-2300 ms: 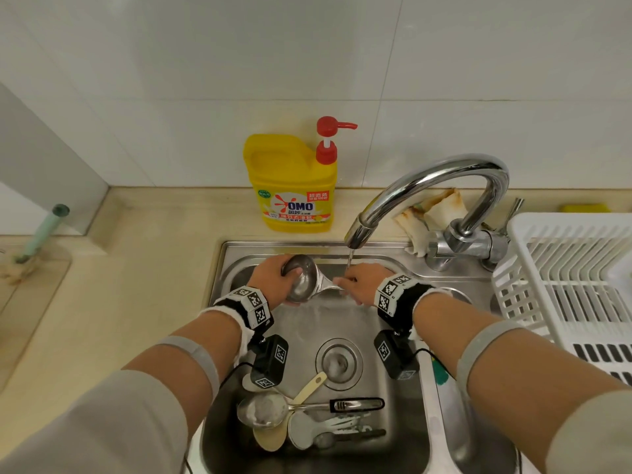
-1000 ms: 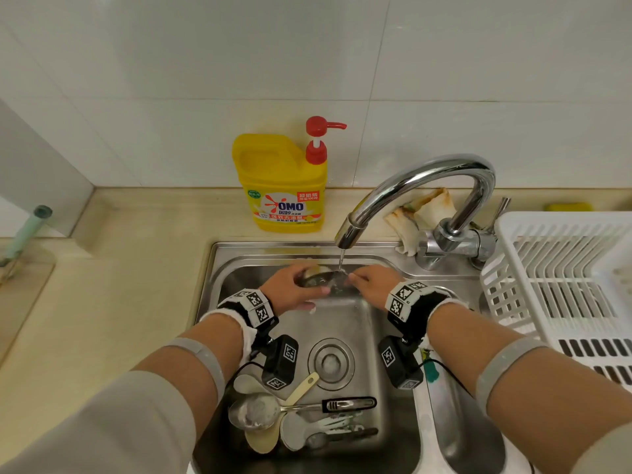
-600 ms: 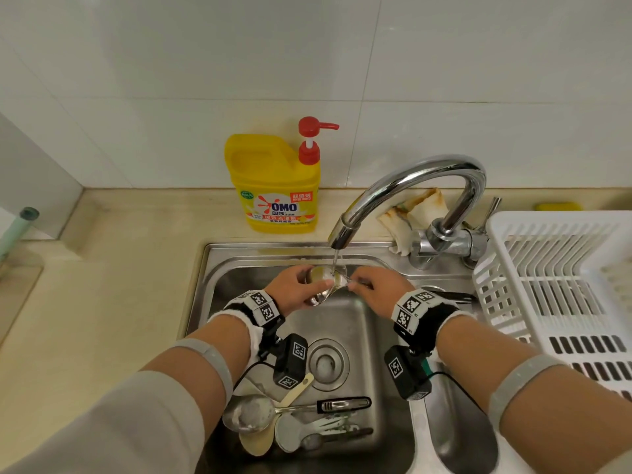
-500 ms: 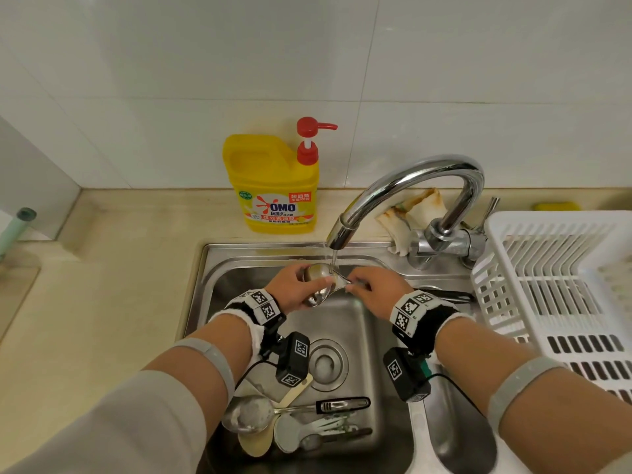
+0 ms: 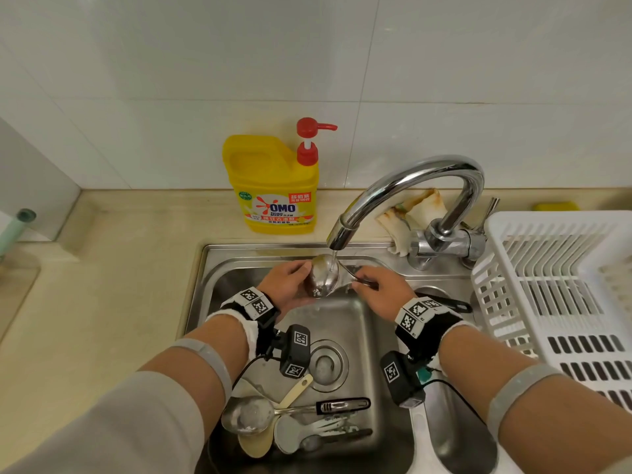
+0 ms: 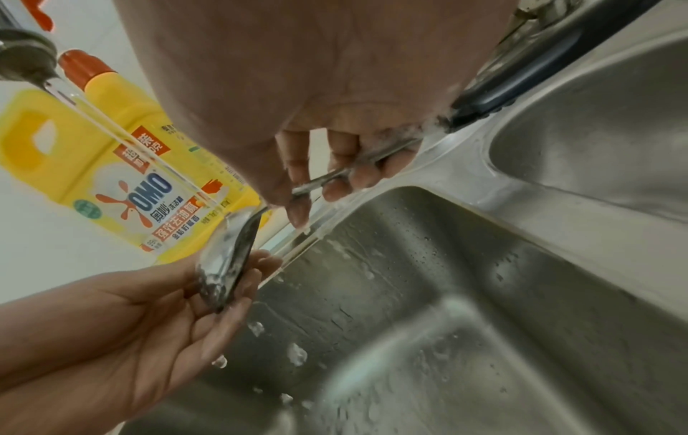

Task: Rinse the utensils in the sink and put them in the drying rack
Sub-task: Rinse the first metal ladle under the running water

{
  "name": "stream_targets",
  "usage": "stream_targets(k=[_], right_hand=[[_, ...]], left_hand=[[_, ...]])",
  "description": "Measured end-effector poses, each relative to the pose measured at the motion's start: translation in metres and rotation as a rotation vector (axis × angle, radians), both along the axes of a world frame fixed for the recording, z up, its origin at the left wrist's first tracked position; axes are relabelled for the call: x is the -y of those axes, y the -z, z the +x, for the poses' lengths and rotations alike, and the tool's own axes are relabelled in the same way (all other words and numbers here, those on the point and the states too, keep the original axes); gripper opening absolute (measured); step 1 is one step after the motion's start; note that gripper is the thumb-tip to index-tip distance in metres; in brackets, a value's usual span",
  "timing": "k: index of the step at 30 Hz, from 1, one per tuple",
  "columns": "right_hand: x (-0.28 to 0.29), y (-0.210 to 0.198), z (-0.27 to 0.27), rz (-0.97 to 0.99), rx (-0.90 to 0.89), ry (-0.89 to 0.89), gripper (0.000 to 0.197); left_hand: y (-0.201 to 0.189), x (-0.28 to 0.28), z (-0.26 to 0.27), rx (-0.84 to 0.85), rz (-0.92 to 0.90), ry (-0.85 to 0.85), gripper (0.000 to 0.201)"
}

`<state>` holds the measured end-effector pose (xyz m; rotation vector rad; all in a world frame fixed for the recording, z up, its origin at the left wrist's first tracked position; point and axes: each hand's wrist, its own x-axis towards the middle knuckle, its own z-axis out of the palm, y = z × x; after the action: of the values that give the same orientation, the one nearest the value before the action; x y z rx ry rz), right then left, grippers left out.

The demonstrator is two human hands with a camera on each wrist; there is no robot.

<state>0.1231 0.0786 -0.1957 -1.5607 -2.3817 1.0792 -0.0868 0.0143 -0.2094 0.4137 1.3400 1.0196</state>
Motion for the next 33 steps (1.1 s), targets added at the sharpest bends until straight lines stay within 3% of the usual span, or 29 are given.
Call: stream_targets(k=[7,12,19,26,33], right_hand=[[0.0,-0.003,0.001,0.066,0.062,-0.027,0.017],[-0.001,0.001,0.003,0.048,0.053,-0.005,0.017],[0.0,0.003,0.009,0.01,0.051,0.067,0.044],[0.0,0.003,0.005,0.019,0.053,0.068,0.043],[0.002,-0.003,-0.007,0.026,-0.015,-0.066,0.032]], left_hand=[[-0.006,-0.002,0.013,-0.011,-0.028,0.049,0.028],[-0.004,-0.004,0.017,0.021,0.038,0.004,0.041],[-0.005,-0.004,0.014,0.15,0.041,-0.025,0.033],[-0.007,-0.004,0.014,0.187,0.019,-0.016,0.03],[-0.006,-0.006,0.011,0.145,0.008,-0.078,0.056]])
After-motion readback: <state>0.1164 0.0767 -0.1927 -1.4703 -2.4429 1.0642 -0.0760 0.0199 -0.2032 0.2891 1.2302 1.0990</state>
